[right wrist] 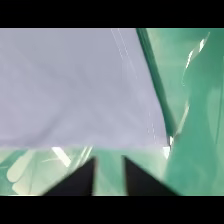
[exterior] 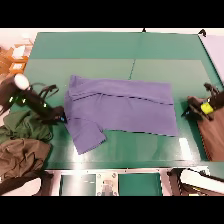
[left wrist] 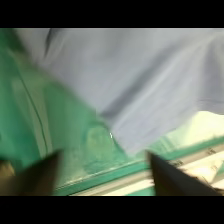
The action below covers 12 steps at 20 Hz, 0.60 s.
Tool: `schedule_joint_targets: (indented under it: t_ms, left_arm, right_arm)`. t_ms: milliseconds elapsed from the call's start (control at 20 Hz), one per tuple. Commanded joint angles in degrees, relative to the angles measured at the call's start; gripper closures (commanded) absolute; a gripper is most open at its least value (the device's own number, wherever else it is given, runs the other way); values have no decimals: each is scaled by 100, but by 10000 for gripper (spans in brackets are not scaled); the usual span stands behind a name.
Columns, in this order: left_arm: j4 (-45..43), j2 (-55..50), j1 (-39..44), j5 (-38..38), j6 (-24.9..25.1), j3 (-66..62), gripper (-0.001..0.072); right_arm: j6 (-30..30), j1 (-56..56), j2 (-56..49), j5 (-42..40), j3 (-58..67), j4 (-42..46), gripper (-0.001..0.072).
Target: Fold the shirts.
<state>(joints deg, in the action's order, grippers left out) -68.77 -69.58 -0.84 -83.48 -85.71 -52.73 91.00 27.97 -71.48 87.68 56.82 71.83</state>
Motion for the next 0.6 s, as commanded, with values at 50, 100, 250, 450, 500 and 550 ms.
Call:
schedule_joint_targets:
  t_ms: [50,100,250,450,500,550]
  left_arm:
    - [503,1537,2,1506,-535,1919,3]
    - [848,1545,2,1738,-531,2214,3]
    - [1727,1543,2,2712,-330,2903,4]
    - [2863,1182,9,3246,291,3215,4]
    - [3025,997,9,3246,413,3220,5]
    - [3265,785,9,3250,562,3220,4]
  right_arm:
    - [157,149,1694,-1364,-2511,-254,334]
    - [157,149,1808,-1751,-2874,-413,335]
    - [133,144,1786,-2649,-3477,-765,334]
    - [133,142,1626,-3427,-3654,-1172,335]
    - [133,142,1569,-3558,-3654,-1303,334]
    - [133,142,1504,-3687,-3654,-1453,330]
